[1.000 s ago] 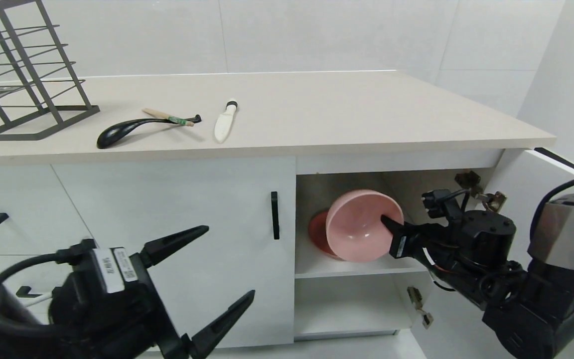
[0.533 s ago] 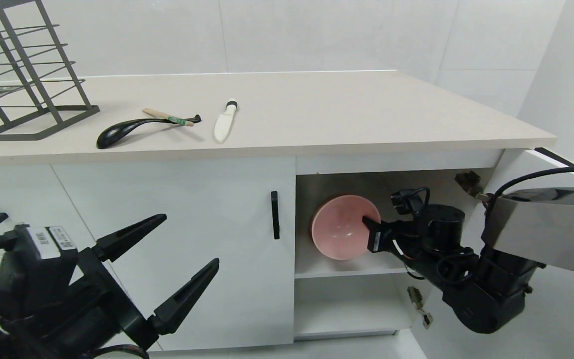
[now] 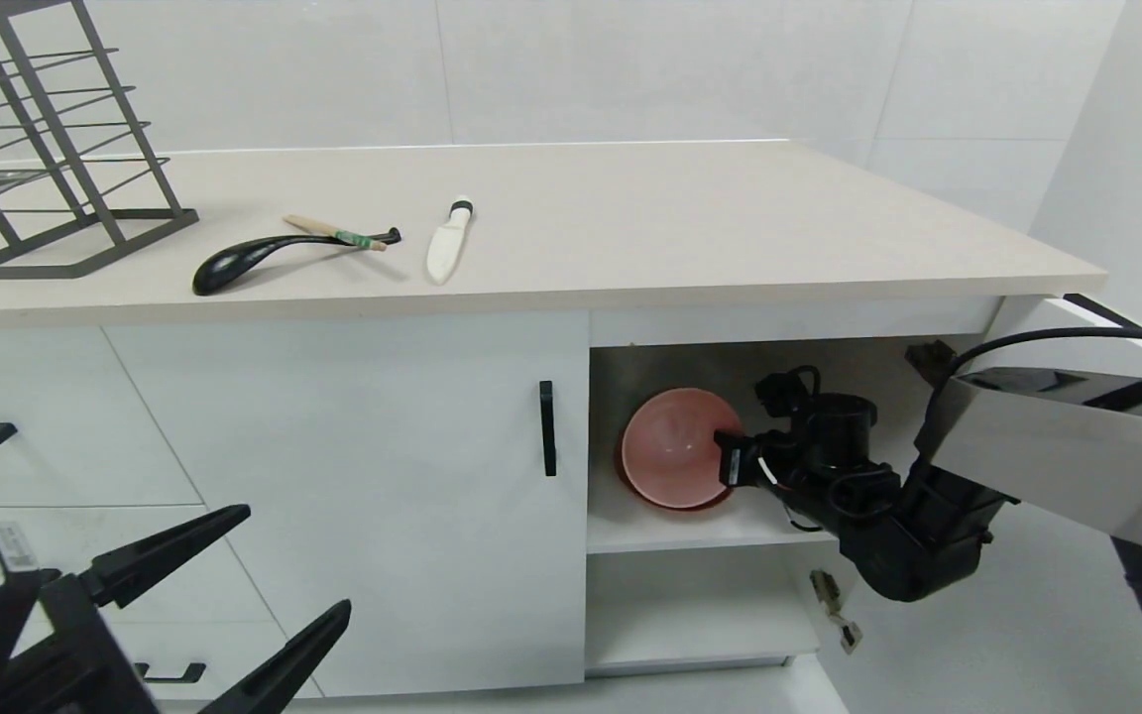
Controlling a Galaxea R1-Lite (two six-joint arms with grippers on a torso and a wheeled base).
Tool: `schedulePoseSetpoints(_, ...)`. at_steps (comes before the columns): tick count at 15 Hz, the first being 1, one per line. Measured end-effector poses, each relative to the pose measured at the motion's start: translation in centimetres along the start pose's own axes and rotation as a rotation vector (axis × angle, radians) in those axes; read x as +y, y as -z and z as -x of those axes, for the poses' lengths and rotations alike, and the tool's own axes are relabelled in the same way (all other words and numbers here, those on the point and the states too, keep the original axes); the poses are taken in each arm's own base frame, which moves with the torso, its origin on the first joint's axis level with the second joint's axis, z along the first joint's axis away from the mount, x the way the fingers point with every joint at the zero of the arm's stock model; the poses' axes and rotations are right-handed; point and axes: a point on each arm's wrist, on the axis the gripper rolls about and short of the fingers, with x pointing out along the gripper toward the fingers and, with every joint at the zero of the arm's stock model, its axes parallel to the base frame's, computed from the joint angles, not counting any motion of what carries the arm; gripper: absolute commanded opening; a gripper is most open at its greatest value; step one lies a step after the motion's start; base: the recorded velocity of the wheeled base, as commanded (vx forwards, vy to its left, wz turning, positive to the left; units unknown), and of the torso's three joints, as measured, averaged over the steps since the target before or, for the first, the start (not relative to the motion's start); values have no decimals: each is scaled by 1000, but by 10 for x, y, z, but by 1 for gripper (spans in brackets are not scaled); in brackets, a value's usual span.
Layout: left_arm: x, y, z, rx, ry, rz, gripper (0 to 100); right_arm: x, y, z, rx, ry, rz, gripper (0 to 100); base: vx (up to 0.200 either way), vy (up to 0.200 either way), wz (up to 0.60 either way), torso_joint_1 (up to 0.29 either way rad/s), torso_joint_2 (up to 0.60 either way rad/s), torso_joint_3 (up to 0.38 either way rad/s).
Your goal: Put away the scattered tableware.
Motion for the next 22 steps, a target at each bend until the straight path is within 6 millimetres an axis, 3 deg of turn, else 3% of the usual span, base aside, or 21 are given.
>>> schedulePoseSetpoints(4,4,-1,21,-34,-45,5,100,-18,5,-7,29,30,-16,0,0,0,0,0,0,0)
schedulePoseSetpoints(14,6,-2,25,-60,-59,10,100,-13,15,-17,41,23,-12,0,0,0,0,0,0,0)
schedulePoseSetpoints(15,6,-2,25,-60,-59,10,100,-13,17,-19,44,23,-12,100,0,0,0,0,0,0)
schedulePoseSetpoints(22,6,-1,25,-50,-58,12,100,-8,23,-19,55,11,-3,100,0,0,0,0,0,0)
